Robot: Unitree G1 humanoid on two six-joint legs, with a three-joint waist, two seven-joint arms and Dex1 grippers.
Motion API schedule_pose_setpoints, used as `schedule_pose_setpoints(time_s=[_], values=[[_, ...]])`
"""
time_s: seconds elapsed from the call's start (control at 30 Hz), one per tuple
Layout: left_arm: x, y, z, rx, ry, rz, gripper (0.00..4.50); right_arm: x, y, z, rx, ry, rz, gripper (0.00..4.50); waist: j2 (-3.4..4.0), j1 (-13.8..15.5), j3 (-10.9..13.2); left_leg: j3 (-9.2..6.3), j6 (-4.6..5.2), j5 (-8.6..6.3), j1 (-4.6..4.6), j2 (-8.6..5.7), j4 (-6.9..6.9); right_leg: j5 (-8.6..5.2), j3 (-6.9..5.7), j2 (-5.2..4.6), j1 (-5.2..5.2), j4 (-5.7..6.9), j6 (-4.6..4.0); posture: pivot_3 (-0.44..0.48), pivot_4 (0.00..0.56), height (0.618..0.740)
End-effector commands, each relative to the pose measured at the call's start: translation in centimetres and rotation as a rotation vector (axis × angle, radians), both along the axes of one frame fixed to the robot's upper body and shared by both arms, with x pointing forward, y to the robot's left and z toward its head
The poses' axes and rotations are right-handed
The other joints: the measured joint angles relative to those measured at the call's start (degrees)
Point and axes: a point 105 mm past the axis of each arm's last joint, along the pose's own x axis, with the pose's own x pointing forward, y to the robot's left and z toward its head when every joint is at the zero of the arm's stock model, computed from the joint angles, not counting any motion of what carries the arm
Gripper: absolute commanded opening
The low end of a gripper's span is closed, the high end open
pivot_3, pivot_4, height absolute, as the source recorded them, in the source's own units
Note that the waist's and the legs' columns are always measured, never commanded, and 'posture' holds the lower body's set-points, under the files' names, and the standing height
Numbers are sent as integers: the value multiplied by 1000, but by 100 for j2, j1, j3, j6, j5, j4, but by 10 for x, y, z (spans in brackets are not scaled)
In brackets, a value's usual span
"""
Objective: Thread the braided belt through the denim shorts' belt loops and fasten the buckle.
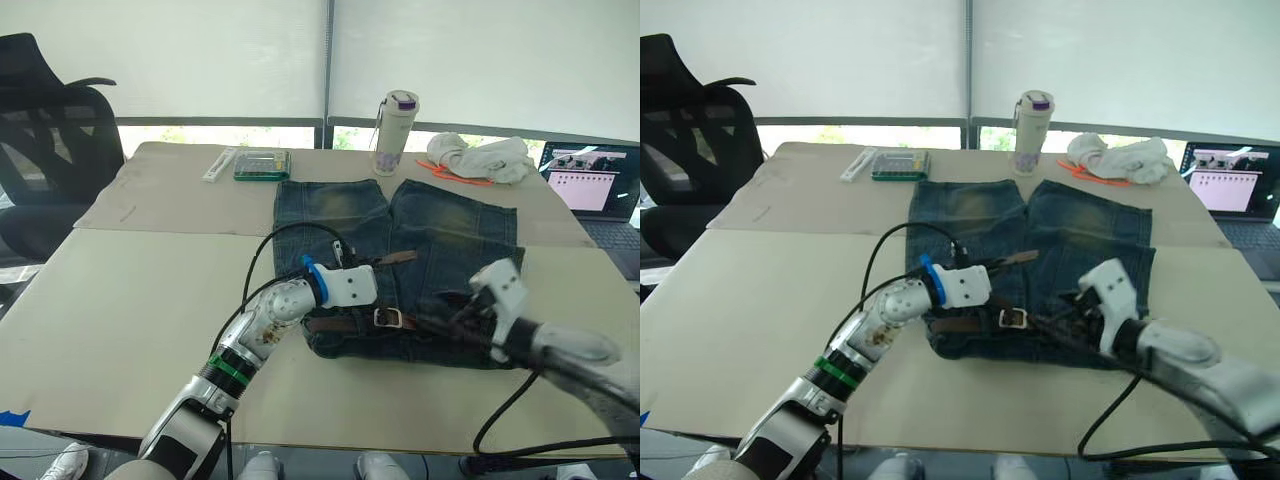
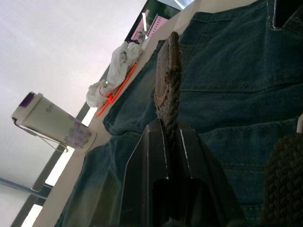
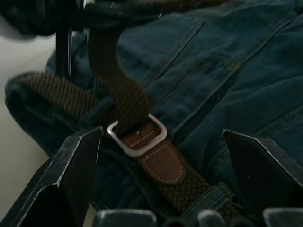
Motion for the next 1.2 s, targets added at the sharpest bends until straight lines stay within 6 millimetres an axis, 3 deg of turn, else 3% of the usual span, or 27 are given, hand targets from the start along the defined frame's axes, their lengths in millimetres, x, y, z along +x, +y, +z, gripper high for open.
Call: schedule_pose_setpoints(time_s=[0.03, 0.47, 0.63, 0.9, 1.2], values=[[-5, 3, 13, -13, 5, -28, 0, 5, 2, -5, -149, -107, 24, 4471, 0, 18, 0, 0, 0, 0, -1, -1, 1, 0, 0, -2, 0, -1, 0, 0, 150, 737], [-6, 20, 16, 36, 85, -7, 0, 12, 4, -27, -242, -132, -2, 4471, 0, 41, 0, -1, 0, 0, 2, -3, 2, 0, -2, -4, 1, 0, 0, 0, 150, 737], [-13, 22, 9, 161, 53, -62, 0, 14, 0, -30, -330, -170, 13, 2982, 0, 38, 0, -2, 0, 0, 2, -4, 2, 0, -3, -4, 1, 1, 0, 0, 150, 737], [-30, 18, -10, 274, 104, -148, 0, 24, -14, -23, -590, -458, 48, 225, 0, 109, 0, 0, 0, 0, 1, -6, 4, 0, -3, -6, 1, -1, 0, 0, 150, 737], [-32, 11, -14, 323, 90, -154, 0, 24, 11, -11, -703, -864, 158, 112, 1, 105, 0, 4, -1, 0, 6, -6, 4, 1, 0, -5, 2, 4, -1, 0, 150, 737]])
